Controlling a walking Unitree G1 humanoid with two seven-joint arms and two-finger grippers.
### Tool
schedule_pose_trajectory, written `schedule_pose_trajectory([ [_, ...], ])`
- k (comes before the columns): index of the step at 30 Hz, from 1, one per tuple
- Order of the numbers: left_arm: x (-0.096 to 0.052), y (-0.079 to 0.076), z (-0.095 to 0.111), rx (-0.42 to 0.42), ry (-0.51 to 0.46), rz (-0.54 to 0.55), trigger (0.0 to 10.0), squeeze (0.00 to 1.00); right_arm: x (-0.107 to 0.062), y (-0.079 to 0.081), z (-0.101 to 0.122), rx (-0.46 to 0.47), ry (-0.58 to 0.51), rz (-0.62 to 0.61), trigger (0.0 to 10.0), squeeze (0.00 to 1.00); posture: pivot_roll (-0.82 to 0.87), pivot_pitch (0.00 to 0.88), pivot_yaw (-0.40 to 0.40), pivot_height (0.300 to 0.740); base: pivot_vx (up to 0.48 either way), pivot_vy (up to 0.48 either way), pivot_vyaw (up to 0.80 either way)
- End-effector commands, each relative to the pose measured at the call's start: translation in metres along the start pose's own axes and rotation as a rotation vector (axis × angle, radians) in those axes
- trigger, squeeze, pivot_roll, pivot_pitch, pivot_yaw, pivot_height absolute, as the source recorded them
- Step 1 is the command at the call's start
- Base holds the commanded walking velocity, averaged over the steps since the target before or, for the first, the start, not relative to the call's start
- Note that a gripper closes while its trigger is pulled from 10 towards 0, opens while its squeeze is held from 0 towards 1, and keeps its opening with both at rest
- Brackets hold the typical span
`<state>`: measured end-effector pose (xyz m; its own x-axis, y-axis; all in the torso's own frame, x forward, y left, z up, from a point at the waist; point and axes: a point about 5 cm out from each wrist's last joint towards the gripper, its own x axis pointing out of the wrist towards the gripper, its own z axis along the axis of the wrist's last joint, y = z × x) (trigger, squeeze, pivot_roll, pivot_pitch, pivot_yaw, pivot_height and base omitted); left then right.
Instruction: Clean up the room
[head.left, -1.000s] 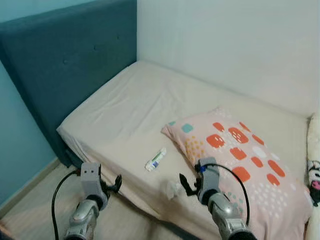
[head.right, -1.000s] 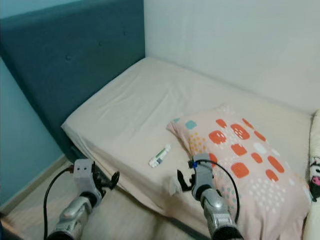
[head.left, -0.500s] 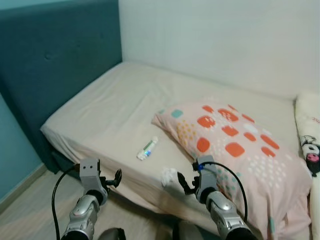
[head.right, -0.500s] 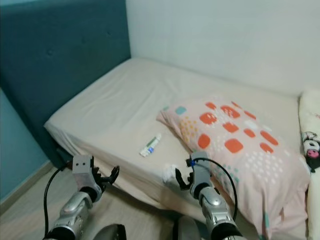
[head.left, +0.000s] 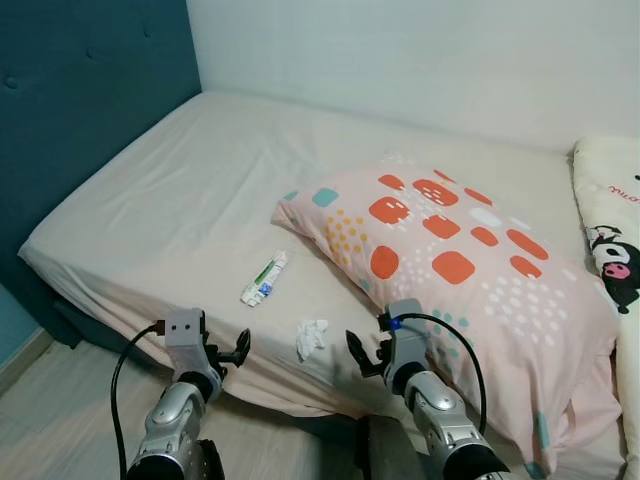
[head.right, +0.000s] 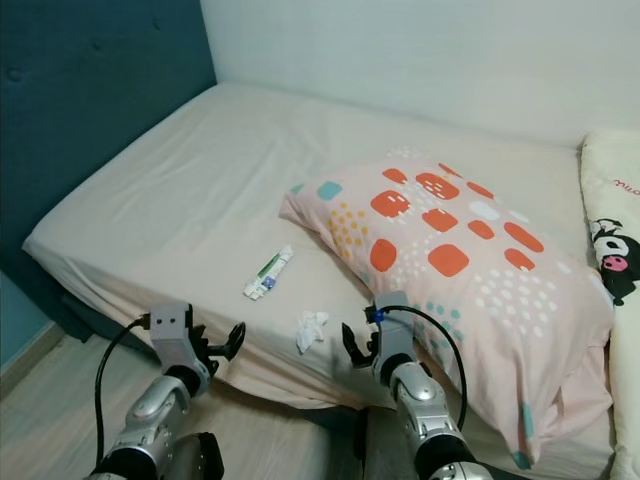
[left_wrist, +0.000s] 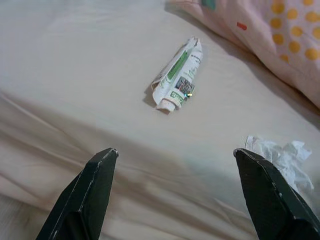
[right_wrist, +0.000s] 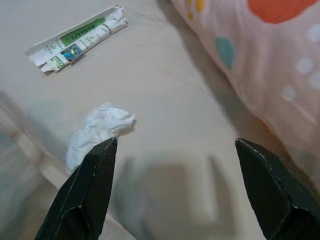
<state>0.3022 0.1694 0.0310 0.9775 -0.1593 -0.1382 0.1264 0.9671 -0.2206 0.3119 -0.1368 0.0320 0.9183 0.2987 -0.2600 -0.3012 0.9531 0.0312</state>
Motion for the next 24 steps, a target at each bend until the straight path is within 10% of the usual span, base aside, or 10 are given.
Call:
schedule_pose_trajectory([
  [1, -0.001, 0.001, 0.002, 0.005, -0.012, -0.006, 10.0, 0.0, 0.003, 0.007, 0.001, -0.027, -0.001, 0.031, 10.0, 0.0, -0.08, 0.113, -0.052, 0.565, 0.0, 0.0, 0.0],
  [24, -0.032, 0.015, 0.024, 0.078, -0.146, 0.035, 10.0, 0.0, 0.025, 0.004, 0.033, -0.167, 0.013, 0.035, 10.0, 0.0, 0.04, 0.289, -0.038, 0.565, 0.0, 0.0, 0.0],
])
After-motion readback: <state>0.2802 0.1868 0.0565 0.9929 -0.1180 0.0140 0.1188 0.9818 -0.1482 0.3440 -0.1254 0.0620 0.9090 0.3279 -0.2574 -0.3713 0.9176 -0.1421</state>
